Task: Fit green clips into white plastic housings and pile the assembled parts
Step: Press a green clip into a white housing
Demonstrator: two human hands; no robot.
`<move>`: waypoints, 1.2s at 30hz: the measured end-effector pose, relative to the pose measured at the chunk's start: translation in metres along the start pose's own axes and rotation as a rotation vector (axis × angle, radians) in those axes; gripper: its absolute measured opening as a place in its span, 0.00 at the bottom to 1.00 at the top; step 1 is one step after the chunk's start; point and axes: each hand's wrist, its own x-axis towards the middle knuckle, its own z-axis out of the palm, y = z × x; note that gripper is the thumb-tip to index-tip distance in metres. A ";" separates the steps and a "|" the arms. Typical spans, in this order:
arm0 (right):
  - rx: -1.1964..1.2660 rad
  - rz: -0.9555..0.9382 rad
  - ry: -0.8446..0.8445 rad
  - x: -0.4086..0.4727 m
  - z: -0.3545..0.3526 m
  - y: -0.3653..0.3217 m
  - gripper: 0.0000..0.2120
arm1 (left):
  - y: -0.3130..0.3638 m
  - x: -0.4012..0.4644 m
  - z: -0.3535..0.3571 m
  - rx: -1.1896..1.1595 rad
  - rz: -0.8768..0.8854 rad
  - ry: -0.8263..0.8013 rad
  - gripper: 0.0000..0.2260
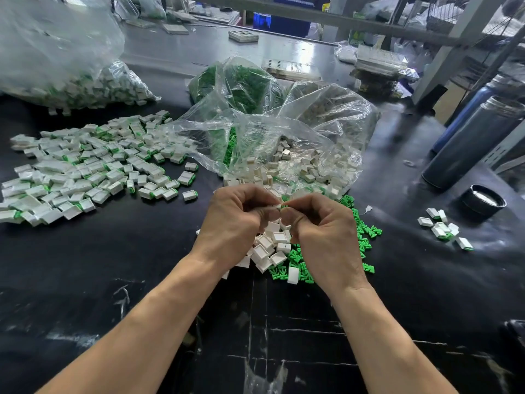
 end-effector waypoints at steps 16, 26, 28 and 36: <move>0.353 0.204 -0.050 0.003 0.005 -0.007 0.28 | 0.000 0.003 0.005 -0.124 -0.019 -0.002 0.04; 0.328 0.220 -0.036 0.000 0.013 -0.005 0.32 | -0.004 0.000 0.012 -0.191 0.022 -0.158 0.06; 0.301 0.200 -0.004 0.002 0.015 -0.002 0.30 | -0.005 0.000 0.013 -0.193 0.026 -0.167 0.08; 0.076 0.159 0.102 0.006 0.026 0.005 0.34 | -0.003 -0.003 0.014 -0.131 0.030 -0.125 0.04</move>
